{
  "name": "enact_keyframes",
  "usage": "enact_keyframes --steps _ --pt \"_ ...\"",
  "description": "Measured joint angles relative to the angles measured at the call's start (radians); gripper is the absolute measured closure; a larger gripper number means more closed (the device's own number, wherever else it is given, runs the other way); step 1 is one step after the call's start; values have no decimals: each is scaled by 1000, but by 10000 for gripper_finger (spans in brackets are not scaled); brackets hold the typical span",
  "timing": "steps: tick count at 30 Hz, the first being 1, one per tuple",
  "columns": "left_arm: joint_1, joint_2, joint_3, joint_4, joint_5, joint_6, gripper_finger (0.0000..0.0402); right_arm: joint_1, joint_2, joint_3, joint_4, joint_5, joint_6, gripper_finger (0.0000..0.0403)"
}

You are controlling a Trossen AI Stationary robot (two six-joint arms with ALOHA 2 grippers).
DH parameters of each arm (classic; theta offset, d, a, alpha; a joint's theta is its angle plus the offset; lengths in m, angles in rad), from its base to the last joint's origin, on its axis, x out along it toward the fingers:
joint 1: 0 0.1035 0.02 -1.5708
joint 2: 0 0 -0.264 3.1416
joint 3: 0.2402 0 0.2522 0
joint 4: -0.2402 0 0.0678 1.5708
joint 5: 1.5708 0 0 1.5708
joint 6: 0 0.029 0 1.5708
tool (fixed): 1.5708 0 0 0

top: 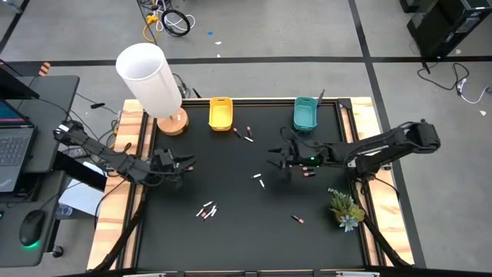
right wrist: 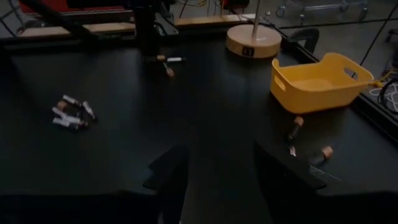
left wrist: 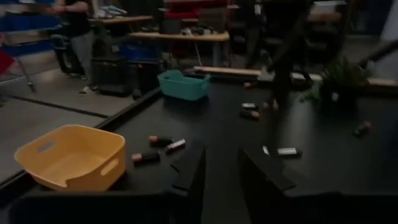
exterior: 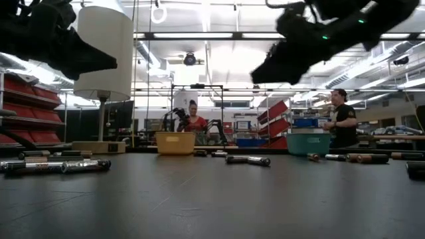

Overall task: Sort batteries
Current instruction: Put the silver battery into the yellow bin

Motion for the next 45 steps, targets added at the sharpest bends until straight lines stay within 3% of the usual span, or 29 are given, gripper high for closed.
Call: enact_keyframes --steps 11,20,27,32,37,45 --pt "-1 59 -10 -47 62 -30 305 -5 174 187 -28 2 -3 223" --pt "-1 72 -11 -181 85 -135 305 33 187 172 -4 5 -45 224" --pt "1 114 -11 -81 76 -149 305 106 169 75 128 3 -116 224" --pt "36 212 -11 63 38 -194 305 131 171 -5 232 -25 -133 224" --pt "94 349 -9 263 90 -192 305 154 171 -81 349 -21 -126 224" --pt "175 609 135 299 200 -151 305 209 171 -123 334 111 -76 224"
